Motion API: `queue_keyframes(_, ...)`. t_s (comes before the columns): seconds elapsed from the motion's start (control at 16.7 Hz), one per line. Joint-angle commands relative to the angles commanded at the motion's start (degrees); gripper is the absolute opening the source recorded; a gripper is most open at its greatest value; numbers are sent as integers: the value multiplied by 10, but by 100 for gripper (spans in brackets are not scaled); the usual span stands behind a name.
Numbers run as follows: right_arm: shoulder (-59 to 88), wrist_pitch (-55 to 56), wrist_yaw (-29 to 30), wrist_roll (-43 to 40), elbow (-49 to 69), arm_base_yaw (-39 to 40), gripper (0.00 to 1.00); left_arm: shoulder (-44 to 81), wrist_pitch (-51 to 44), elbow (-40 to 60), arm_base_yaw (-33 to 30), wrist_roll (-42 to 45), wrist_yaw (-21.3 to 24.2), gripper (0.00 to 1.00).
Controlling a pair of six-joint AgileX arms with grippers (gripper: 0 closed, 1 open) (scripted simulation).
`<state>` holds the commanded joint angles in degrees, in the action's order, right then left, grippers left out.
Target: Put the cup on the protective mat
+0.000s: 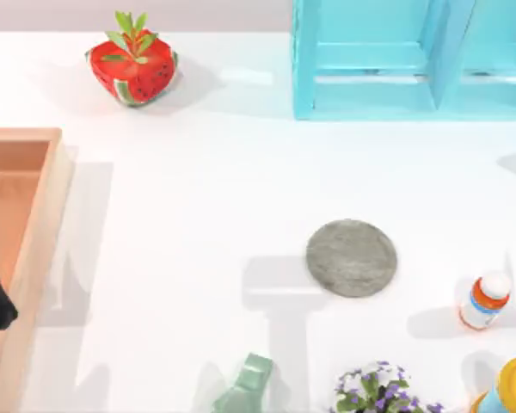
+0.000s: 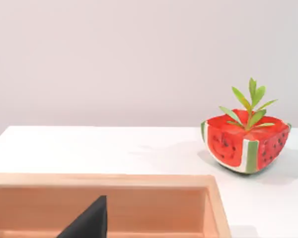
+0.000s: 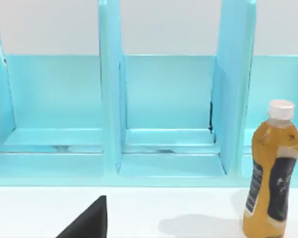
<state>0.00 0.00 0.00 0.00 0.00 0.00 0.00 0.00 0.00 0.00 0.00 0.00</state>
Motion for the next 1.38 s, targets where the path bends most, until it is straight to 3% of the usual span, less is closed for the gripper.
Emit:
queue_keyframes(0.24,15,-10,-2,-16,13,-3,100,0,0,0,0,0,0,100)
queue_keyframes(0.54,133,-92,-8,-148,109,-32,100,0,0,0,0,0,0,100)
queue_keyframes(0.78,287,-201,-11,-324,235,-74,100,0,0,0,0,0,0,100)
queue_keyframes(1.38,738,-524,-10,-850,612,-194,100,0,0,0,0,0,0,100)
